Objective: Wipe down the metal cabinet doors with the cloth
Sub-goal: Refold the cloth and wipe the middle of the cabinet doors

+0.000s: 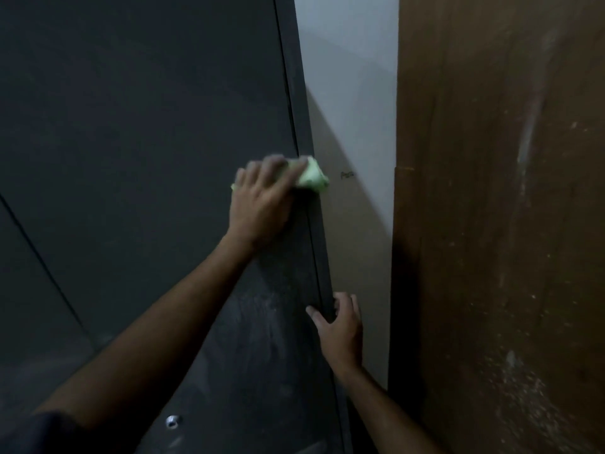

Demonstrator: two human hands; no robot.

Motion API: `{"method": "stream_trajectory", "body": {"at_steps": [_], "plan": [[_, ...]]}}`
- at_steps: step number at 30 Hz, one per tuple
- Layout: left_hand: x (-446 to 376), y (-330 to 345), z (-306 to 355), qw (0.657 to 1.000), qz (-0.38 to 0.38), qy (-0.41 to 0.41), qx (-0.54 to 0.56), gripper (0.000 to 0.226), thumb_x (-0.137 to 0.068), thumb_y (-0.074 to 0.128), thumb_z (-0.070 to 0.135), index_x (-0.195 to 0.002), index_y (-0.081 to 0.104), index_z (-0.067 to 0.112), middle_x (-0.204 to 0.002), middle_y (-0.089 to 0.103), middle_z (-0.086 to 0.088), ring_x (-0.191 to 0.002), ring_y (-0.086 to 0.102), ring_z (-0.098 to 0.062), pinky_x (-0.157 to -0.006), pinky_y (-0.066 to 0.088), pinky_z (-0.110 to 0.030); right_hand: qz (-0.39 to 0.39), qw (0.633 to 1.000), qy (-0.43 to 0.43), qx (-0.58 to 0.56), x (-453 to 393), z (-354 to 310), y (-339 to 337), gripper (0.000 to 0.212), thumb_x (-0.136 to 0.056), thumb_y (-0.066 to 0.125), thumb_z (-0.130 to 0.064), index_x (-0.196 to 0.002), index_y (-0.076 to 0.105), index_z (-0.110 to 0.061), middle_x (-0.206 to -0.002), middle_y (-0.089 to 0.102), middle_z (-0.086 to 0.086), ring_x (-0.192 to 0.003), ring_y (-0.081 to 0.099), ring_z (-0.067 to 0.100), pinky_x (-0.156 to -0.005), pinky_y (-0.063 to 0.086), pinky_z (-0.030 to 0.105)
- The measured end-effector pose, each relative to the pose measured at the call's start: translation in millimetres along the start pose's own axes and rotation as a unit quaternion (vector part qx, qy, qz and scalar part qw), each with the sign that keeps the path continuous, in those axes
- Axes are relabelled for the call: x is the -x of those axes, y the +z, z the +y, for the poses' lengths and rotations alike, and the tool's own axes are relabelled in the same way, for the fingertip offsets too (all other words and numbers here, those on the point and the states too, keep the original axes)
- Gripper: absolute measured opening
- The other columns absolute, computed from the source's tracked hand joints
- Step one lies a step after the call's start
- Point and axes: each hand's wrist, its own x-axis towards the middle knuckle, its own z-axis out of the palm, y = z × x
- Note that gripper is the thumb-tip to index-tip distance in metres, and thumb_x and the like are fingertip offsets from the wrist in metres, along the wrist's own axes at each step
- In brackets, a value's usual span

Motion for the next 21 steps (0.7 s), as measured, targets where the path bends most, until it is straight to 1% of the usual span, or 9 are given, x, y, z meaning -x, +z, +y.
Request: {"method": "stream_trajectory", "body": {"at_steps": [3,5,7,9,11,13,16,19,21], "plan": [[-23,-1,5,0.990,0.066,-0.125,-0.001,0.050,-0.098,0.064,0.026,-0.147,0.057,0.022,-0.131,0.053,-0.016,-0.103,0.044,-0.031,-0.083,0.038,-0.043,-0.011,1.000,0.006,0.000,-2,-1,-2,0.051,-0.082,0.084,-0.039,-0.121,0.060,-0.016,-0.112,0.053,-0.004,-0.099,0.054,0.013,-0.072,0.042,0.018],[4,6,10,0.999,-0.010,0.022,0.028,0.053,-0.097,0.064,0.027,-0.148,0.052,0.021,-0.134,0.046,-0.014,-0.104,0.047,-0.035,-0.083,0.041,-0.047,-0.017,1.000,0.010,0.002,-3,-2,-2,0.050,-0.081,0.084,-0.040,-0.118,0.060,-0.015,-0.111,0.053,-0.004,-0.099,0.055,0.015,-0.068,0.038,0.016],[45,7,7,0.960,-0.133,0.242,0.036,0.052,-0.096,0.060,0.030,-0.147,0.054,0.021,-0.137,0.043,-0.013,-0.104,0.050,-0.033,-0.082,0.039,-0.046,-0.014,1.000,0.017,0.016,-4,-2,-2,0.052,-0.080,0.084,-0.042,-0.114,0.060,-0.011,-0.111,0.054,-0.001,-0.099,0.056,0.018,-0.070,0.040,0.022],[58,-1,-10,0.924,-0.172,0.340,0.021,0.050,-0.095,0.056,0.030,-0.144,0.057,0.019,-0.139,0.044,-0.012,-0.104,0.049,-0.031,-0.082,0.036,-0.042,-0.010,1.000,0.013,0.026,-4,-1,-2,0.052,-0.080,0.085,-0.043,-0.112,0.060,-0.010,-0.110,0.054,0.000,-0.098,0.056,0.019,-0.073,0.042,0.027],[49,-10,-27,0.959,-0.126,0.255,0.010,0.052,-0.096,0.059,0.029,-0.147,0.050,0.020,-0.136,0.046,-0.013,-0.104,0.047,-0.032,-0.081,0.037,-0.044,-0.014,1.000,0.007,0.012,-4,0,-2,0.052,-0.081,0.084,-0.041,-0.116,0.060,-0.012,-0.111,0.053,-0.002,-0.099,0.056,0.017,-0.074,0.044,0.027],[37,-23,-40,0.997,-0.048,0.050,-0.019,0.053,-0.099,0.061,0.028,-0.150,0.047,0.025,-0.135,0.047,-0.012,-0.105,0.048,-0.035,-0.083,0.040,-0.048,-0.020,1.000,0.003,-0.001,-4,2,-3,0.053,-0.083,0.083,-0.040,-0.121,0.059,-0.014,-0.113,0.052,-0.005,-0.103,0.056,0.015,-0.078,0.048,0.028],[51,-26,-33,0.981,0.039,-0.189,-0.027,0.049,-0.100,0.060,0.027,-0.148,0.049,0.026,-0.136,0.049,-0.013,-0.108,0.046,-0.035,-0.091,0.036,-0.046,-0.026,1.000,0.008,-0.007,-3,0,-5,0.053,-0.084,0.082,-0.039,-0.125,0.057,-0.016,-0.116,0.051,-0.006,-0.103,0.055,0.012,-0.077,0.047,0.026],[94,-24,-28,0.993,-0.091,0.072,-0.014,0.056,-0.095,0.061,0.031,-0.150,0.047,0.026,-0.136,0.048,-0.012,-0.104,0.046,-0.035,-0.085,0.034,-0.046,-0.035,0.999,0.003,0.000,-5,-1,-9,0.053,-0.084,0.082,-0.041,-0.123,0.058,-0.015,-0.116,0.052,-0.004,-0.102,0.055,0.014,-0.075,0.045,0.025],[99,-41,-56,0.958,-0.152,0.241,-0.016,0.055,-0.095,0.057,0.031,-0.149,0.050,0.023,-0.134,0.057,-0.014,-0.102,0.049,-0.034,-0.081,0.036,-0.045,-0.038,0.999,-0.003,0.000,-7,0,-10,0.052,-0.083,0.083,-0.041,-0.120,0.058,-0.015,-0.113,0.052,-0.004,-0.099,0.055,0.015,-0.075,0.043,0.025]]}}
